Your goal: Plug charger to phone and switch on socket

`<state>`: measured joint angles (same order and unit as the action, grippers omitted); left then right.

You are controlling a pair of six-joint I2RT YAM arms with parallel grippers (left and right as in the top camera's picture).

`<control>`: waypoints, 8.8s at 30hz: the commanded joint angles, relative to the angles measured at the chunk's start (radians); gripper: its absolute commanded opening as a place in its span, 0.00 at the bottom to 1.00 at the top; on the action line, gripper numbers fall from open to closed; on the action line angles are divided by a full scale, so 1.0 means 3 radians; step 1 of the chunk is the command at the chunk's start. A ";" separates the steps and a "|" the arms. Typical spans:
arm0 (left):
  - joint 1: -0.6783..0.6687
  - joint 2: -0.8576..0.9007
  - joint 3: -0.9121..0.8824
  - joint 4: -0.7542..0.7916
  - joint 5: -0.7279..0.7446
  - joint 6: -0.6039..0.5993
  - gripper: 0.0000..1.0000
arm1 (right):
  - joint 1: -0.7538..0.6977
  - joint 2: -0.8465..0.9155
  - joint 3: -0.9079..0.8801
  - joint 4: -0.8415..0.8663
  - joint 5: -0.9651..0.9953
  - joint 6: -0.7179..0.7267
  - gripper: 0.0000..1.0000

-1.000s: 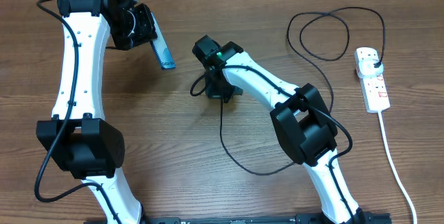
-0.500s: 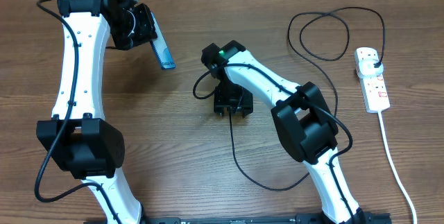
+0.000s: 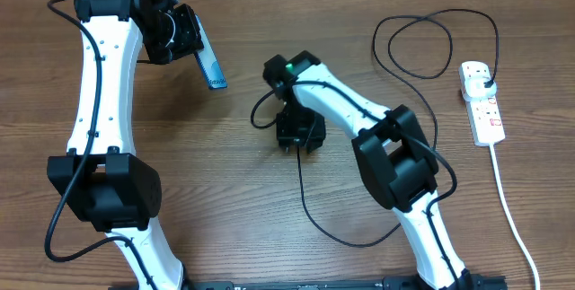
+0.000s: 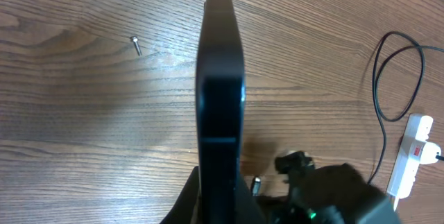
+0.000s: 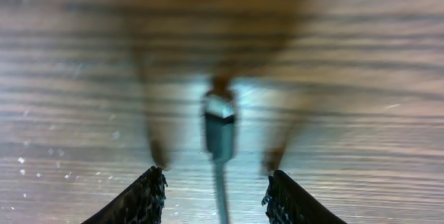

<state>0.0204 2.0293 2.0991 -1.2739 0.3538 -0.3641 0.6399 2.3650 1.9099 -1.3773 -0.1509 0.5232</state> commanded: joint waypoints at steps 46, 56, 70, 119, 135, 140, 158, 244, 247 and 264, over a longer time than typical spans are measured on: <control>0.0019 -0.0018 0.0041 0.0050 0.0285 0.0280 0.04 | -0.0074 0.0034 -0.0154 0.0212 0.0262 0.0062 0.13; 0.0018 -0.0018 0.0041 0.0123 0.1437 0.1228 0.04 | -0.0125 -0.0099 -0.0047 0.0425 0.0117 -0.0219 0.04; 0.0018 -0.0018 0.0041 0.0427 0.3104 0.2080 0.04 | 0.0017 -0.1677 -0.0015 0.0622 -0.0440 -0.0988 0.04; 0.0018 -0.0018 0.0041 0.0186 0.0296 0.0462 0.04 | 0.0526 -0.0465 -0.0153 0.0880 -0.0083 0.0072 0.85; 0.0018 -0.0018 0.0041 0.0173 0.0456 0.0478 0.04 | 0.0680 -0.0357 -0.0771 0.0863 0.0198 0.0189 0.66; 0.0018 -0.0018 0.0041 0.0174 0.0456 0.0516 0.04 | 0.0682 -0.0357 -0.0888 0.0895 0.0051 0.0189 0.27; 0.0018 -0.0018 0.0041 0.0173 0.0456 0.0515 0.04 | 0.0894 -0.0619 -0.0888 0.0079 0.0277 0.0348 0.04; 0.0018 -0.0018 0.0041 0.0181 0.0458 0.0540 0.04 | 0.0463 -0.0345 -0.0937 0.1475 0.0683 -0.0174 0.04; 0.0018 -0.0018 0.0041 0.0183 0.0460 0.0542 0.04 | 0.0463 -0.0346 -0.0935 0.1497 0.0582 -0.0178 0.04; 0.0019 -0.0018 0.0041 0.0392 0.3084 0.2249 0.04 | 0.0186 -0.1692 -0.0927 0.1830 -0.0379 -0.0553 0.04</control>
<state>0.0269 2.0281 2.1021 -1.1774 1.1625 0.2272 0.6930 1.9785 1.6192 -0.8463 -0.2321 0.3847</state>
